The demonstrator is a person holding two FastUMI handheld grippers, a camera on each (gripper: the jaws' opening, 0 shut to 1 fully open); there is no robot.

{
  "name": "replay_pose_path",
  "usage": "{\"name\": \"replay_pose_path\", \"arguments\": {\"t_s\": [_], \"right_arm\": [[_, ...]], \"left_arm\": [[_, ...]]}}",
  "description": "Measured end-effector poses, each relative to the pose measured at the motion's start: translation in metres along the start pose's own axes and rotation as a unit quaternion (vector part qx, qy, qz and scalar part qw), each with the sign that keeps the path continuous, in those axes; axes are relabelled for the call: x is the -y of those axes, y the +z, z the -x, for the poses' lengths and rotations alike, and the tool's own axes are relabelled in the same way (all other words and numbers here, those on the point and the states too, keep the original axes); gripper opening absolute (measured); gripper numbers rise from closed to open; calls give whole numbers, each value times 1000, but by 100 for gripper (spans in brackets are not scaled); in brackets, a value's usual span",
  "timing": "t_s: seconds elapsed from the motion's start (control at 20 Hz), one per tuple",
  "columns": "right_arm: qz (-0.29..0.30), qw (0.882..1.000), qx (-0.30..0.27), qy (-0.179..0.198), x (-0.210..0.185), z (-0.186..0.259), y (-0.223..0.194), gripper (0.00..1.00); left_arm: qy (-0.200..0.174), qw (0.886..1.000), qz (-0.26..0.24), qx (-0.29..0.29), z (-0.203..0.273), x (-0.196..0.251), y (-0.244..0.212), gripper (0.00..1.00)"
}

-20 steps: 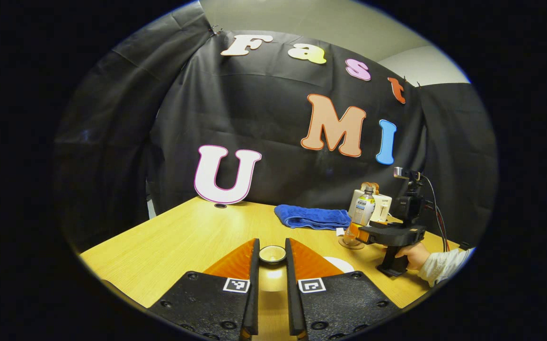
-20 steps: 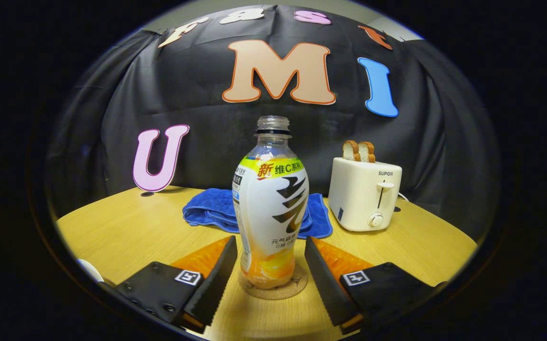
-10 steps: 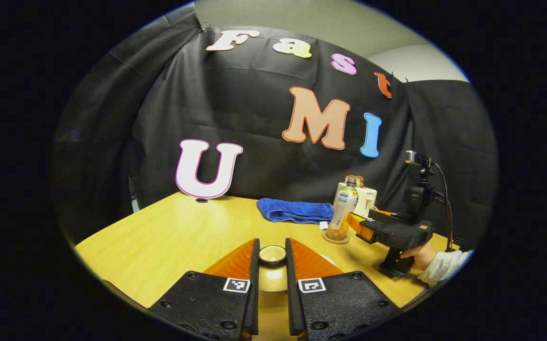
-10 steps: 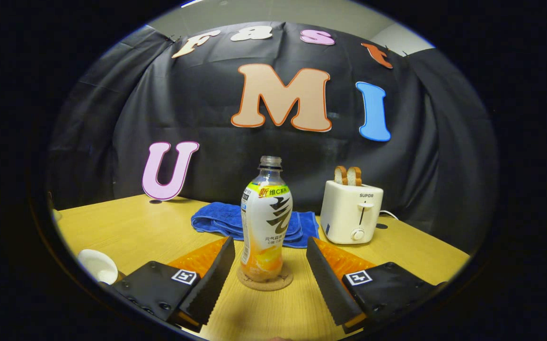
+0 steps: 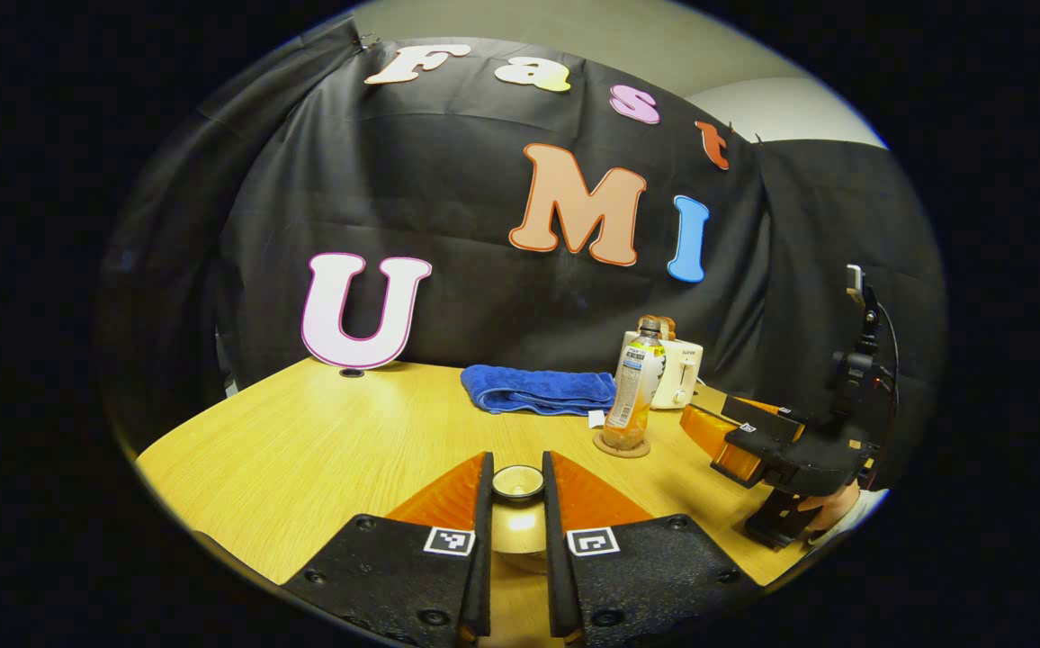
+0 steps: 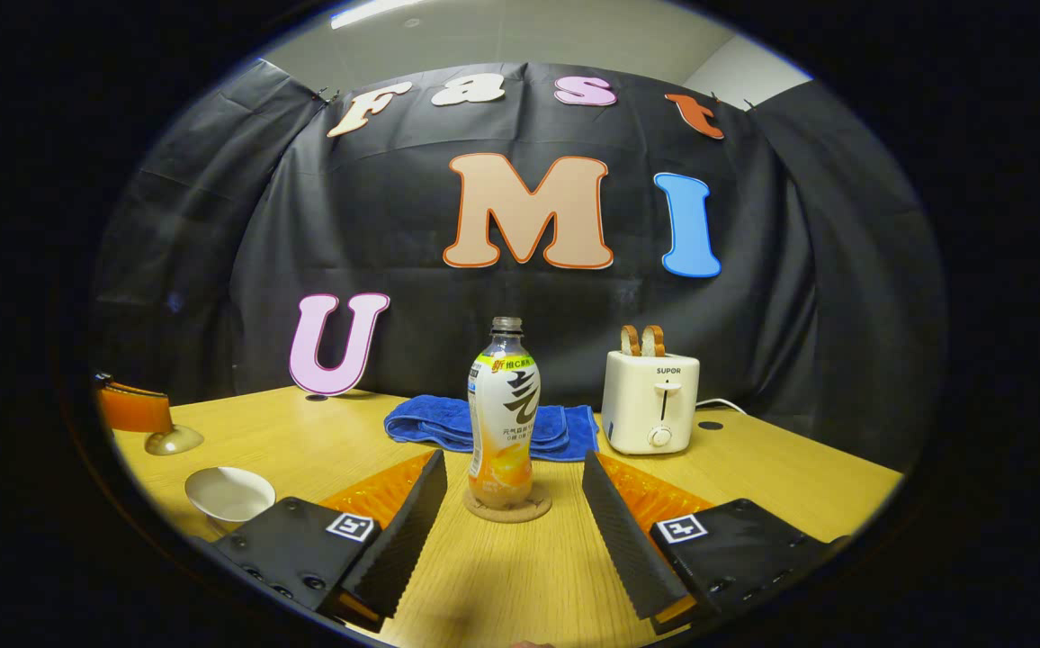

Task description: Open the teacup lid with one hand, grasp the water bottle and pour water into the teacup with the other hand; after pouring, place the water bottle on the coaster and then close the teacup lid.

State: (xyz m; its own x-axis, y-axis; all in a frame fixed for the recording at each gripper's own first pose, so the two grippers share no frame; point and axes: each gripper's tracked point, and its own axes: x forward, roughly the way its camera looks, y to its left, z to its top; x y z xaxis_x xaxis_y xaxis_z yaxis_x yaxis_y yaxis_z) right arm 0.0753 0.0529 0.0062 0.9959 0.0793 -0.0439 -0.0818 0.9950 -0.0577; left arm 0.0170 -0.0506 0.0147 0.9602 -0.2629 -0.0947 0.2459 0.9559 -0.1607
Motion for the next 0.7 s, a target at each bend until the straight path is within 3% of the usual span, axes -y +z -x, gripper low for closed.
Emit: {"name": "replay_pose_path", "arguments": {"t_s": [0.45, 0.7], "right_arm": [[9, 1000, 15, 0, 6, 14, -3, 97], [-15, 1000, 10, 2, 8, 15, -6, 96]], "left_arm": [[-14, 999, -21, -25, -23, 25, -18, 23], [-17, 999, -31, -37, -30, 32, -28, 23]]}}
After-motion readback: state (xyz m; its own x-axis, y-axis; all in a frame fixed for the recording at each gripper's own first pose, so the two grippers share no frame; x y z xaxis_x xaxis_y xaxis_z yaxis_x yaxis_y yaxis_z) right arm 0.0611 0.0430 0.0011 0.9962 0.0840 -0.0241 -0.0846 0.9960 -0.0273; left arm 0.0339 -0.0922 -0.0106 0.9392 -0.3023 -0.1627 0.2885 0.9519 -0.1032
